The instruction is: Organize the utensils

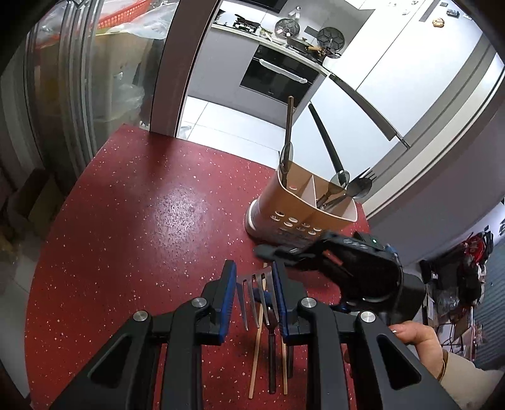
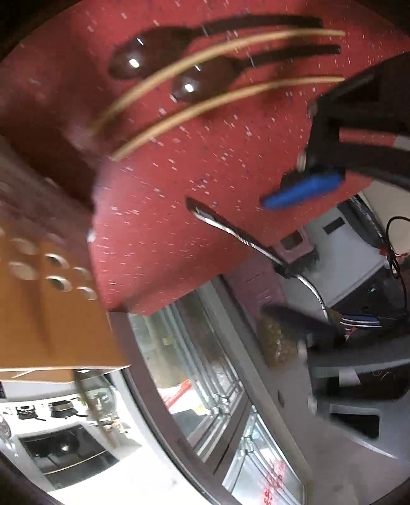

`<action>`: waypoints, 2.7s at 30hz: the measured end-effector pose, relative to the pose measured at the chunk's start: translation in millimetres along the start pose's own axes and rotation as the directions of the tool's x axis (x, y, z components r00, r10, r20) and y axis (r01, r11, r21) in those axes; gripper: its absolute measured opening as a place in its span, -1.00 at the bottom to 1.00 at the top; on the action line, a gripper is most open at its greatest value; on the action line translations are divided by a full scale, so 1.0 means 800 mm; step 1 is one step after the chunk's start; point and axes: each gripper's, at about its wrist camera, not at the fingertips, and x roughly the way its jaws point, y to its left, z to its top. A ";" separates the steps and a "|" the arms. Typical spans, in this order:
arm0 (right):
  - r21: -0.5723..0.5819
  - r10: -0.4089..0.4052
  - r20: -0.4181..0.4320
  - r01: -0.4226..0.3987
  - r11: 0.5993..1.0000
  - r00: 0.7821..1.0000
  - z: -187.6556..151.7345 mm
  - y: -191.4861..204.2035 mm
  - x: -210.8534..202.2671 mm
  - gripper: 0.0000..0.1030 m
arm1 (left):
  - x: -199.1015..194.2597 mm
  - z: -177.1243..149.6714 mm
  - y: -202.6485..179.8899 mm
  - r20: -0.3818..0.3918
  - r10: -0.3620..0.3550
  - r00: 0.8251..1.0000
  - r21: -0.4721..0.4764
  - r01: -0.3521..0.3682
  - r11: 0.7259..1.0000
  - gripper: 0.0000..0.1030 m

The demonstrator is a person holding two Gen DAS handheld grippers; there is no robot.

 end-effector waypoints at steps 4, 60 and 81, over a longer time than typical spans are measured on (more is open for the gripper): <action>-0.095 -0.068 0.065 0.074 0.993 0.996 -0.009 0.030 -0.006 -0.81 | -0.003 -0.006 -0.001 -0.018 -0.010 1.000 0.019 0.010 1.000 -0.12; -0.537 -0.361 0.605 0.698 0.474 0.710 -0.053 0.174 -0.134 0.57 | 0.073 -0.025 0.041 -0.213 0.312 0.926 0.093 -0.298 0.950 1.00; -0.409 -0.710 0.418 0.815 0.410 0.567 -0.061 -0.013 -0.054 -0.13 | 0.135 -0.112 0.002 -0.342 0.274 0.899 0.242 -0.198 0.950 1.00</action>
